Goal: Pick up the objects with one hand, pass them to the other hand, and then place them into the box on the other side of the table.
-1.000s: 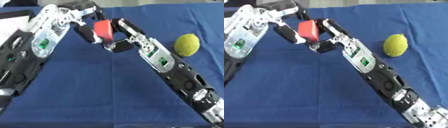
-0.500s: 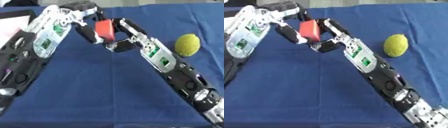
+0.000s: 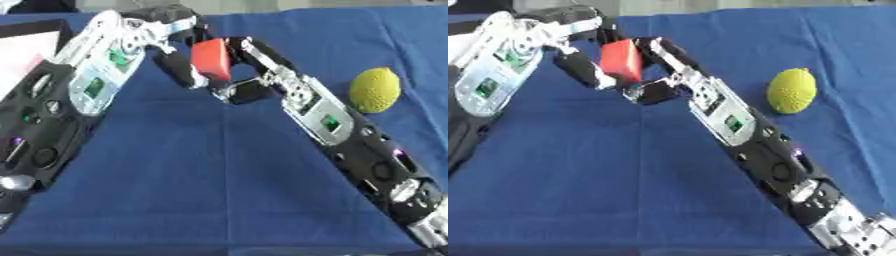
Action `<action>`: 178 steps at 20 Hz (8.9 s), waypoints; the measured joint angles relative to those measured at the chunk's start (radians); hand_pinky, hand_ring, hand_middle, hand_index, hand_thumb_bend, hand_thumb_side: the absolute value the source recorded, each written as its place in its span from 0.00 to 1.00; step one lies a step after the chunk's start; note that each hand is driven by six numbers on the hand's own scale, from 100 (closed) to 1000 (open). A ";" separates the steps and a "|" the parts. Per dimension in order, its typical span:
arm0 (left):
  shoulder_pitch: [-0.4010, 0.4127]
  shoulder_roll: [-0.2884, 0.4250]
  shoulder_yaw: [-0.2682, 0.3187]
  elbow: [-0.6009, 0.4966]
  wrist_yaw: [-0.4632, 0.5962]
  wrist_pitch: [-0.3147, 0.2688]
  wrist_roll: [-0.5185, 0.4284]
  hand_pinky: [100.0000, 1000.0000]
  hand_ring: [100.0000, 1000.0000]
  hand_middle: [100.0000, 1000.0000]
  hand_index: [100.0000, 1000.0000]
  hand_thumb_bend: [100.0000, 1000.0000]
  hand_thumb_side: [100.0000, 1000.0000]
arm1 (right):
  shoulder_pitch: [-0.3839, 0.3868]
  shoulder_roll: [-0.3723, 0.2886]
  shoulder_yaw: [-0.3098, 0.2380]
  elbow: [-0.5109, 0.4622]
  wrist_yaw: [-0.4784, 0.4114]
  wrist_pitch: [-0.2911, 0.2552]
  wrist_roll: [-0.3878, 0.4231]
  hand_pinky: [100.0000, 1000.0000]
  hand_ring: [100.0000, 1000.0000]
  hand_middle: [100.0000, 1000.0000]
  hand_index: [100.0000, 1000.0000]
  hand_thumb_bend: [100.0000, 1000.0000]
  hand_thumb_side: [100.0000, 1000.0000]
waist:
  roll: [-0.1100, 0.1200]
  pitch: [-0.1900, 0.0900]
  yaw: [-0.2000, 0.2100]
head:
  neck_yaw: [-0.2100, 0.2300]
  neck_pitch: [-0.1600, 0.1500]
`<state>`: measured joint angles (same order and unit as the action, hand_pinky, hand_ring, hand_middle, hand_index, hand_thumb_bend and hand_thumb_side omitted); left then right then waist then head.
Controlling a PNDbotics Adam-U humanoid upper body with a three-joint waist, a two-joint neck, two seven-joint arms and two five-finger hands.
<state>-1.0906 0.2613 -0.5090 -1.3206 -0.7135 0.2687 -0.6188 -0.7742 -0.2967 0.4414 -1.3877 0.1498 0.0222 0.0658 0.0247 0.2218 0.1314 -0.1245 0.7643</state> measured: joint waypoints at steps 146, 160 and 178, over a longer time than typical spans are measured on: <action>0.209 0.407 0.392 0.324 0.094 0.233 0.624 0.81 0.57 0.56 0.71 0.10 0.32 | -0.008 -0.107 -0.047 -0.177 0.038 0.137 -0.023 0.76 0.68 0.66 0.79 0.54 0.32 | -0.060 0.037 -0.041 | 0.207 -0.034; 0.273 0.436 0.355 0.037 0.395 0.164 0.755 0.82 0.60 0.57 0.68 0.00 0.31 | 0.009 -0.209 -0.069 -0.235 0.031 0.183 -0.003 0.78 0.73 0.73 0.81 0.44 0.37 | -0.055 0.011 -0.058 | 0.097 -0.014; 0.282 0.442 0.332 -0.077 0.494 0.144 0.795 0.80 0.58 0.56 0.67 0.00 0.38 | 0.131 -0.488 -0.199 -0.315 -0.050 0.243 0.127 0.81 0.75 0.75 0.81 0.53 0.38 | -0.050 0.002 -0.065 | 0.026 -0.009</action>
<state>-0.8090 0.7033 -0.1766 -1.3975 -0.2198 0.4131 0.1760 -0.6436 -0.7850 0.2424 -1.7022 0.0993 0.2648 0.1927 -0.0254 0.2239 0.0669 -0.0990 0.7553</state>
